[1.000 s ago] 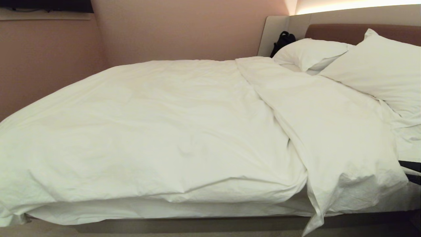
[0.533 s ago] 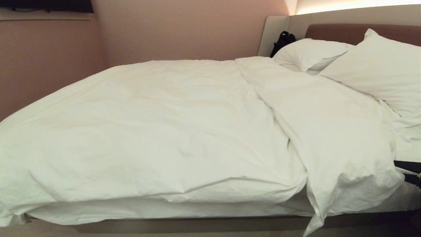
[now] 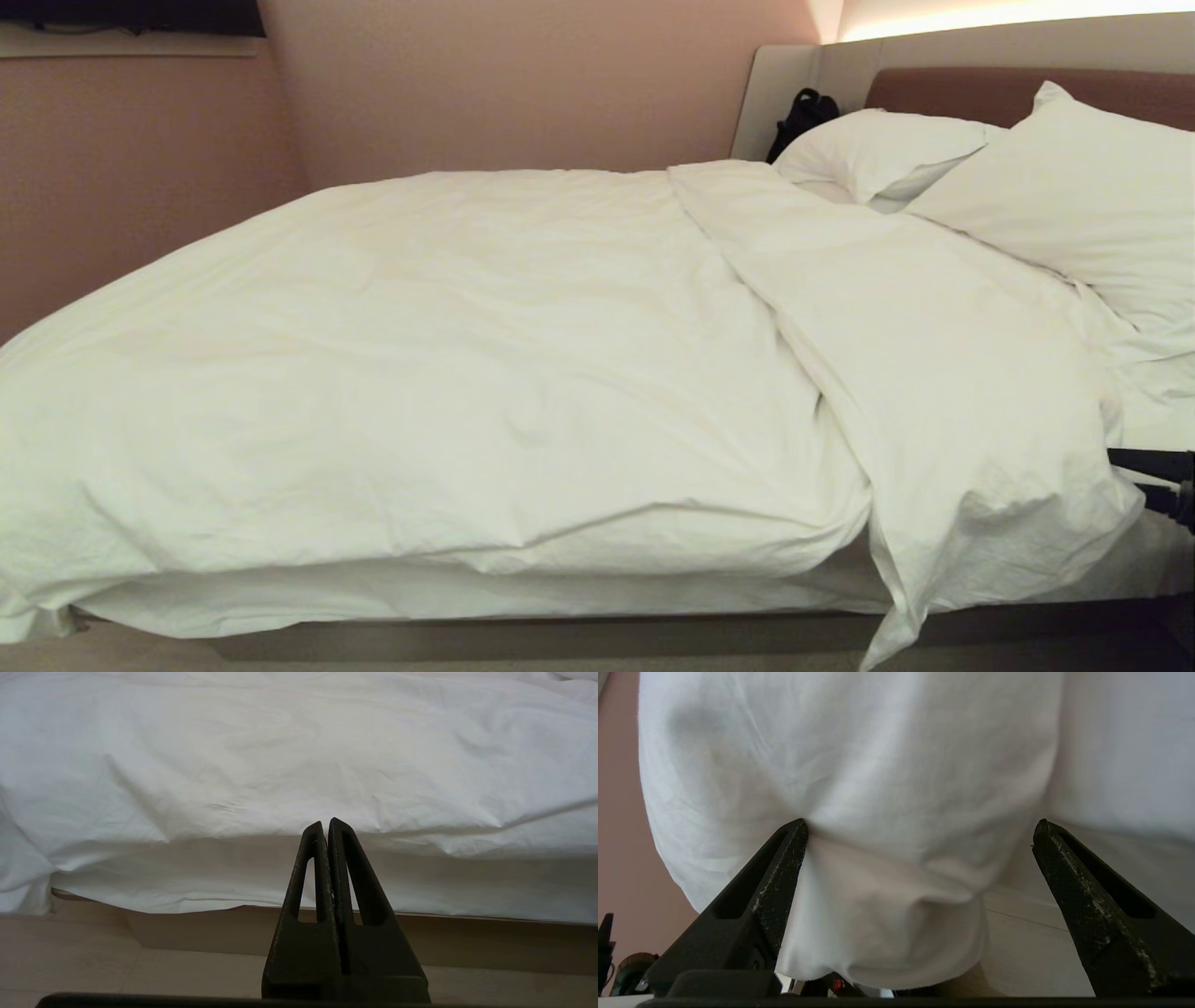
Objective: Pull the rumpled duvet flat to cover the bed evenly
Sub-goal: Flatten the corners of the folded blanket
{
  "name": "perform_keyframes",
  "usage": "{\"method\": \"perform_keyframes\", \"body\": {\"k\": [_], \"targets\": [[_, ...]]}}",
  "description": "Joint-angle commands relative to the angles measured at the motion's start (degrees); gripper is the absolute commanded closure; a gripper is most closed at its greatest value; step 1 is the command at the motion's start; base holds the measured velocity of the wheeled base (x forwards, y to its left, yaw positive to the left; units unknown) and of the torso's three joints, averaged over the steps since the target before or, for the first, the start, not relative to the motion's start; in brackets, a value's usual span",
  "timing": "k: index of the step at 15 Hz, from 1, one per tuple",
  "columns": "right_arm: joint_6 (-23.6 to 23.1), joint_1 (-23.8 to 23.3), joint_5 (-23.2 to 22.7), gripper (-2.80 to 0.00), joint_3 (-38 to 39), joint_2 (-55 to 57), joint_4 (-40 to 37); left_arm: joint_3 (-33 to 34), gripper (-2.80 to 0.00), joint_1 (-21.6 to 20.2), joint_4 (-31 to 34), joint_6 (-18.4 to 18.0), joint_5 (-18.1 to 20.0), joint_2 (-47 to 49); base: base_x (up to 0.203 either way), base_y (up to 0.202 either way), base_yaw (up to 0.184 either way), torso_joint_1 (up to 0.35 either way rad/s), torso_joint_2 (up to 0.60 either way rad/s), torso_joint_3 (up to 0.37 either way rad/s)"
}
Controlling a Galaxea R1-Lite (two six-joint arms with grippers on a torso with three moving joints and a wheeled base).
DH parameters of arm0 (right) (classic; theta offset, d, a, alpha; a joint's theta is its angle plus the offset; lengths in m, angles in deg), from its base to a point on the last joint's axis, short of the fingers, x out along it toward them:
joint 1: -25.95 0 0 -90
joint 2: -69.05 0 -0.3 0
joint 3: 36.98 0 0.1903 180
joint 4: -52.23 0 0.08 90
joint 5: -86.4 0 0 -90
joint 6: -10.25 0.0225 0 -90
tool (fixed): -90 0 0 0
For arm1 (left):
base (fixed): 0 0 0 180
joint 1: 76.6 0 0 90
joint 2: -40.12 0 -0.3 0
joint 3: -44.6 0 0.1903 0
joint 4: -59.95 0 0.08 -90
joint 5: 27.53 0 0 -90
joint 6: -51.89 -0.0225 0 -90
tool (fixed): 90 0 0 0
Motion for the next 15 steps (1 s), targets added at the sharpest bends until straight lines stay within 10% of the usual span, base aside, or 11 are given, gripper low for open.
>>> {"method": "perform_keyframes", "body": {"k": [1,15], "targets": [[-0.4,0.6,-0.4,-2.8,-0.1,0.2,0.0,0.0,0.0,0.0,0.0,0.0,0.0,0.1,0.0,0.0,0.0,0.0,0.0,0.0],[-3.0,2.5,-4.3,-2.8,-3.6,-0.9,-5.7,0.0,0.0,0.0,0.0,0.0,0.0,0.0,0.0,0.0,0.0,0.0,0.0,0.0]]}}
